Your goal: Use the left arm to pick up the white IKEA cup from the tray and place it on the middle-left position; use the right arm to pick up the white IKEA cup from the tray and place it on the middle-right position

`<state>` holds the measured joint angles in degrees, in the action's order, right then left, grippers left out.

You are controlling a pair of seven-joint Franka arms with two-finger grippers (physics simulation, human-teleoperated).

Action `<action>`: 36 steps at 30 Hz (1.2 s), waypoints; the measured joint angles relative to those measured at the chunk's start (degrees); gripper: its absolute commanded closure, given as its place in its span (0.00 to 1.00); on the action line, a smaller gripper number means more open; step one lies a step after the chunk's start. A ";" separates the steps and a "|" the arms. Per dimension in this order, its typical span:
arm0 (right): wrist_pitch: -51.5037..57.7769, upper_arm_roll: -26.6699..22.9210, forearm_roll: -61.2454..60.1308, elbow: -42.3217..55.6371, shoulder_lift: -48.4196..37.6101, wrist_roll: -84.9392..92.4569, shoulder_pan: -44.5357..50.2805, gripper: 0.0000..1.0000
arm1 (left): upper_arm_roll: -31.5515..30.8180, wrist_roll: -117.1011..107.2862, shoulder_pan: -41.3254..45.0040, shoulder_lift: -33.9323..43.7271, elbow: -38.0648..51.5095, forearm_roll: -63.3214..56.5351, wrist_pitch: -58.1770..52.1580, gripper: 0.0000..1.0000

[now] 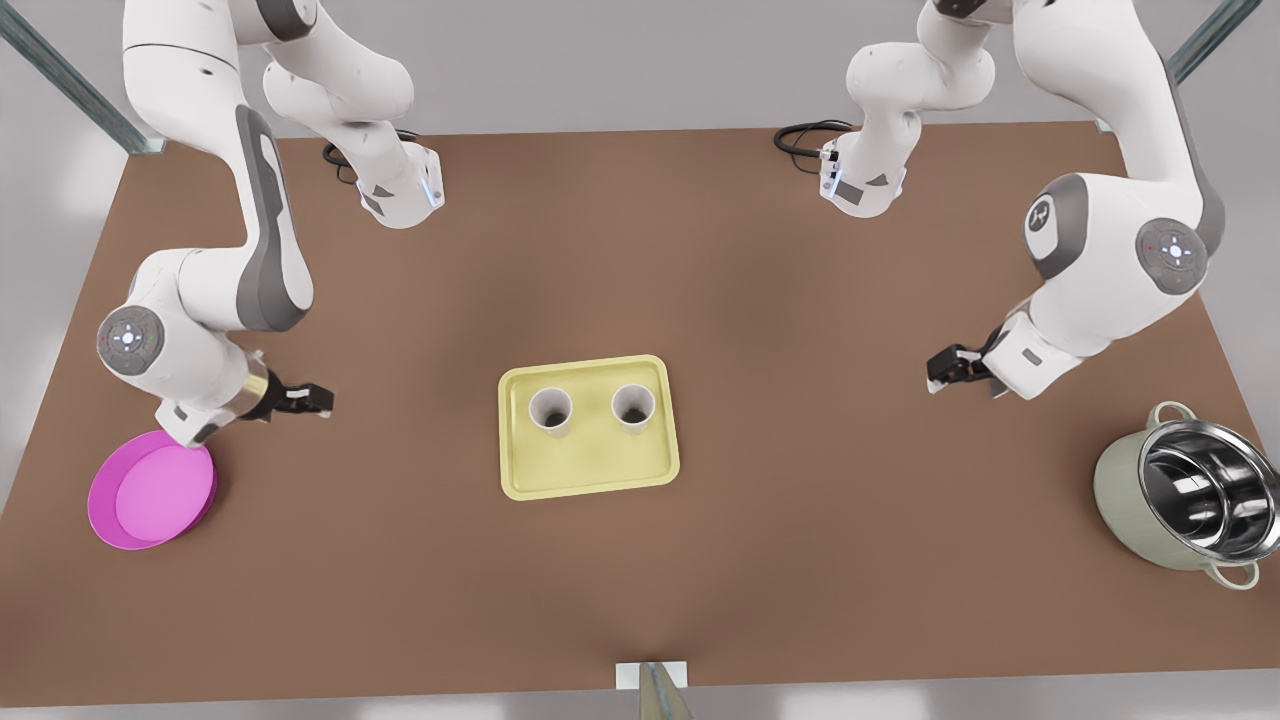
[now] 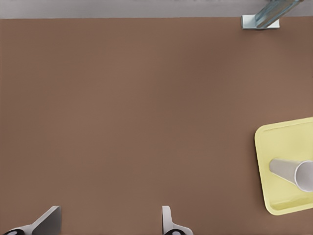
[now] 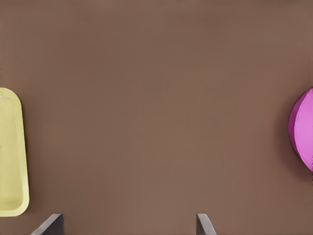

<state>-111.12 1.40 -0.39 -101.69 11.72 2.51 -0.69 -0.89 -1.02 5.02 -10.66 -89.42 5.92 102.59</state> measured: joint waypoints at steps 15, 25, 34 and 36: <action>-10.94 0.52 -0.27 3.43 5.72 -0.51 23.13 0.00 | -1.25 -15.26 29.85 -18.72 7.42 -5.99 9.68 0.00; -12.18 2.93 -0.40 8.07 15.20 -1.26 24.72 0.00 | -1.12 -30.24 32.62 -29.91 13.12 -8.18 19.52 0.00; -12.58 2.99 -0.22 8.55 19.31 -1.89 24.61 0.00 | -1.13 -38.28 35.62 -30.60 6.40 -12.78 25.86 0.00; -12.54 3.02 -0.22 7.78 19.39 -1.90 24.73 0.00 | -1.13 -39.58 35.66 -30.69 5.51 -13.19 27.35 0.00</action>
<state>-123.65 4.42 -0.62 -93.91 31.11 0.61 24.04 -2.02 -40.60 40.68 -41.34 -83.92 -7.27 129.94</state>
